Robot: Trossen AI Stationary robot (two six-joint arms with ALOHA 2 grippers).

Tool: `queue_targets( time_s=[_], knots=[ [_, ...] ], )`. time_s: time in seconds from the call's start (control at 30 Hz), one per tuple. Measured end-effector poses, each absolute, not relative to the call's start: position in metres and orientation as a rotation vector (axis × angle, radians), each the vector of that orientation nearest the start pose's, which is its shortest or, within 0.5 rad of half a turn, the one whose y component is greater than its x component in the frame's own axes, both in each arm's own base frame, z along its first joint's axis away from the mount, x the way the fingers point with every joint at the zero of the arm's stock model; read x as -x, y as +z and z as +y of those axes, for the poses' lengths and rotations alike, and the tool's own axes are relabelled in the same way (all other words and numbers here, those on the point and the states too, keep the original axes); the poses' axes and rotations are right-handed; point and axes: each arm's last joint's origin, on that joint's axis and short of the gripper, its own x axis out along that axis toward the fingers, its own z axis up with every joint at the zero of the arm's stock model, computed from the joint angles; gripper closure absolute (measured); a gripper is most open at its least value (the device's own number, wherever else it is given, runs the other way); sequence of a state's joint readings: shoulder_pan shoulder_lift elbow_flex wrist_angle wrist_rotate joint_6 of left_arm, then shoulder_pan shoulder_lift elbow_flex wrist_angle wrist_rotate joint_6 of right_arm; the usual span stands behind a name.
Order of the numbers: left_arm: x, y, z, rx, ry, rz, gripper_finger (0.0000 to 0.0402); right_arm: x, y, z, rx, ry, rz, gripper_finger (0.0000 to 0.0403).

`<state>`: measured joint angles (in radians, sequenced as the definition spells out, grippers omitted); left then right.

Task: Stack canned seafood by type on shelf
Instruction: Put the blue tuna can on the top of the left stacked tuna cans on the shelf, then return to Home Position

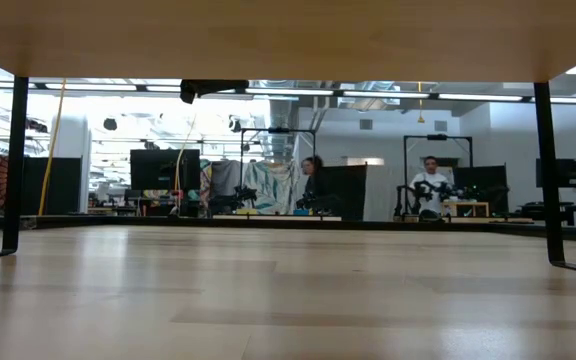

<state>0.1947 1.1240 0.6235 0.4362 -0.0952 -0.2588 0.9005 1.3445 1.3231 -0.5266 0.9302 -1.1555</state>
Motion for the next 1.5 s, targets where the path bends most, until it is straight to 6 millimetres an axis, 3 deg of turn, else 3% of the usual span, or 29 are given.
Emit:
queue_targets(
  time_s=[0.5,0.57,1.0,1.5],
  knots=[
    [-0.241,0.27,0.05,0.265,0.296,0.026,0.0113,-0.191,0.376,0.212,1.591,0.188,0.256,0.0149],
    [-0.241,0.27,0.05,0.263,0.296,0.026,0.0113,-0.191,0.372,0.212,1.65,0.162,0.292,0.0151],
    [-0.241,0.27,0.05,0.294,0.283,0.023,0.0113,-0.191,0.375,0.205,1.628,0.111,0.33,0.018],
    [-0.241,0.27,0.05,0.294,0.284,0.024,0.0113,-0.187,0.373,0.199,1.59,0.062,0.383,0.0182]
  ],
)
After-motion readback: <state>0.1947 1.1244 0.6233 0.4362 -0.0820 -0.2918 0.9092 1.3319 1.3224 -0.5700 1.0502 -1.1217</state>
